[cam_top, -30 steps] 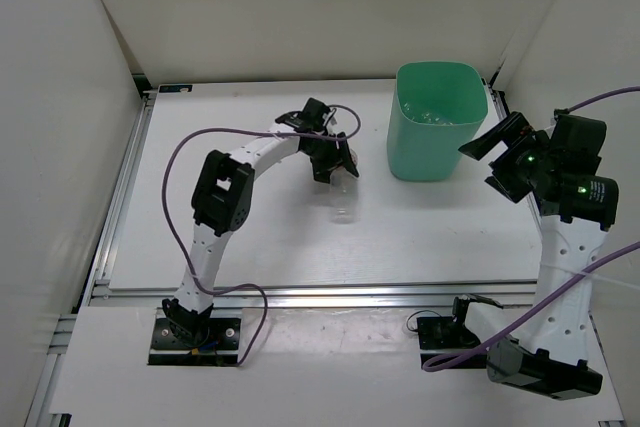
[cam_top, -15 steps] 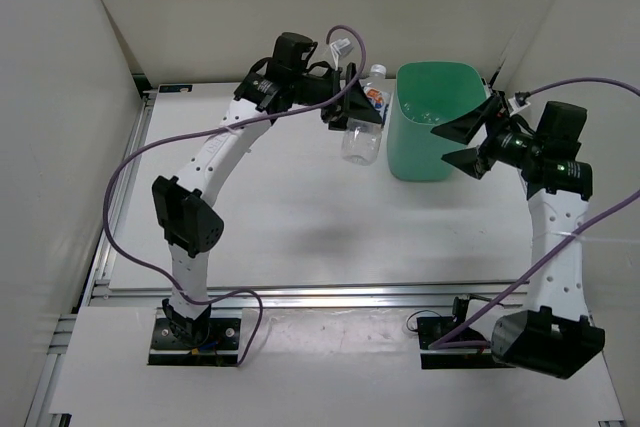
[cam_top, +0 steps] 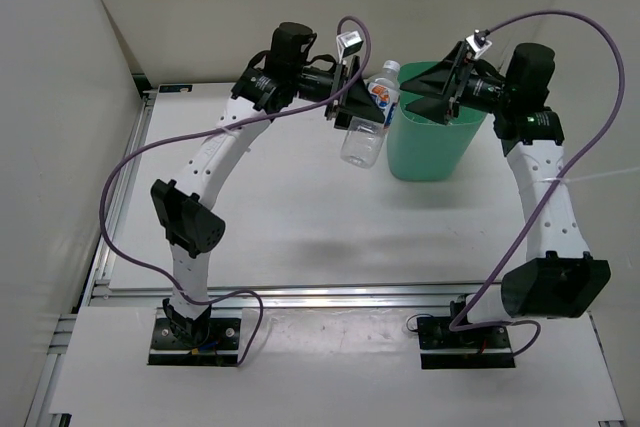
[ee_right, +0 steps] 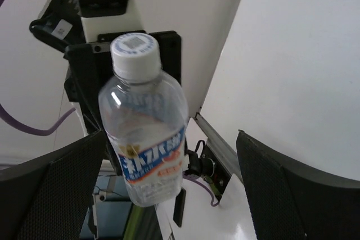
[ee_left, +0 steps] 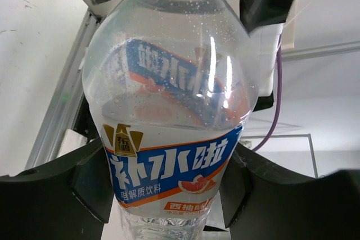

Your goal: Put the plastic bottles in the bin

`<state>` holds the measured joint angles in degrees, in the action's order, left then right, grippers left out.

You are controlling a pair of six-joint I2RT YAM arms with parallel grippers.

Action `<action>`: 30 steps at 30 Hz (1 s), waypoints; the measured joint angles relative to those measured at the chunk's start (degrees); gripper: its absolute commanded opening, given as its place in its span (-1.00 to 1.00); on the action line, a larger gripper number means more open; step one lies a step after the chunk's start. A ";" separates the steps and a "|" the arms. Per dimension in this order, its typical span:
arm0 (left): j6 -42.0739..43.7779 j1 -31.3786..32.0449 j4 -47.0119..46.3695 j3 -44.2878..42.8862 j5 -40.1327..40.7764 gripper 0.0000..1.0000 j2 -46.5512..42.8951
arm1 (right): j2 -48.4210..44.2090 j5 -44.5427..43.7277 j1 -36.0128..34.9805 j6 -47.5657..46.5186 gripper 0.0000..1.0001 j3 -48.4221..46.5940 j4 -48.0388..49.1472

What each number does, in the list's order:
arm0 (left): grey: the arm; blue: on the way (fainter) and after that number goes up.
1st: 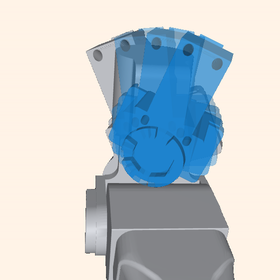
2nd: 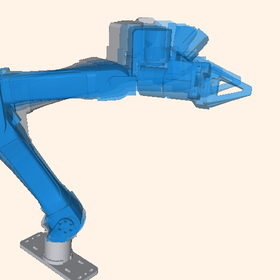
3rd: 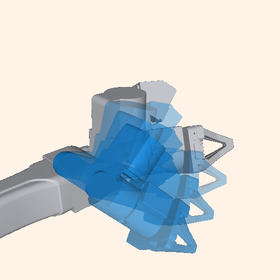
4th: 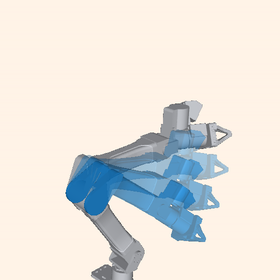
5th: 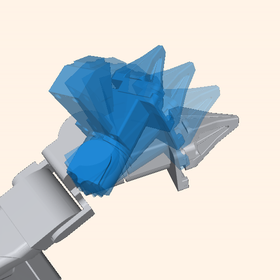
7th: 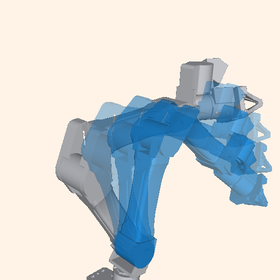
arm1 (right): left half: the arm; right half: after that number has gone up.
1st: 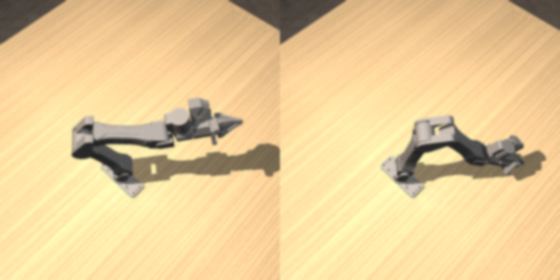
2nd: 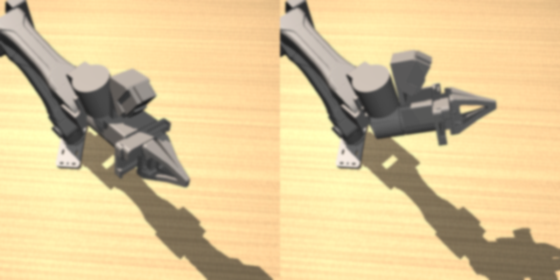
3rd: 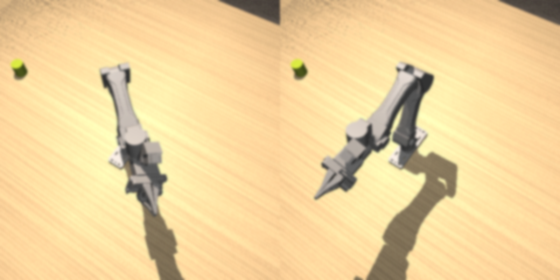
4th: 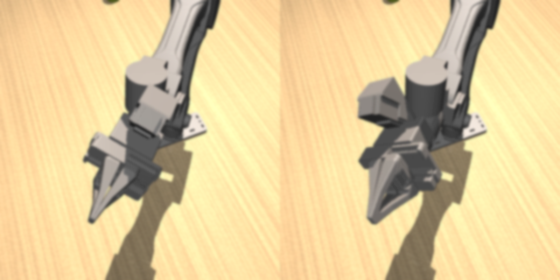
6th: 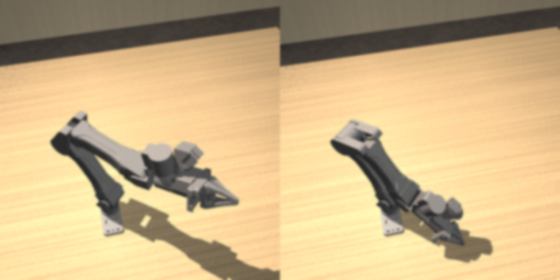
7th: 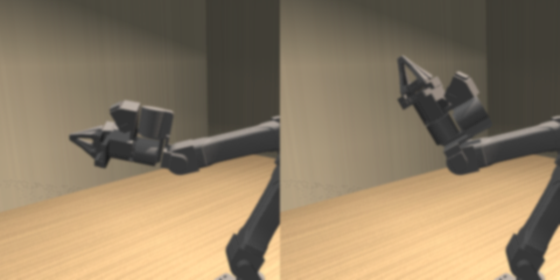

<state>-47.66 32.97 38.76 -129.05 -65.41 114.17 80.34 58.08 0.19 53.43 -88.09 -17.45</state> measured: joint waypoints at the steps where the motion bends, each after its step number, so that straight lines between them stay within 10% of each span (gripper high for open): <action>1: -0.37 0.15 -0.11 -0.28 -0.20 0.26 0.04 | 0.35 0.11 -0.94 0.42 1.00 -0.52 1.27; 12: -5.46 2.03 -2.62 -8.17 -2.08 0.38 5.14 | 4.09 0.09 -8.24 3.54 1.00 -2.67 9.14; 20: -7.43 2.32 -4.33 -6.93 -3.56 0.74 5.53 | 5.60 -0.09 -9.27 3.26 -0.01 -4.48 9.31; 30: -8.70 0.98 -5.20 -0.35 -3.74 1.00 5.05 | 6.40 -2.78 -5.66 0.57 -0.30 -6.38 3.34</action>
<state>-56.36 33.95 33.56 -129.40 -69.14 119.22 86.74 55.31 -5.48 54.00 -94.48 -14.11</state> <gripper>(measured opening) 0.992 0.700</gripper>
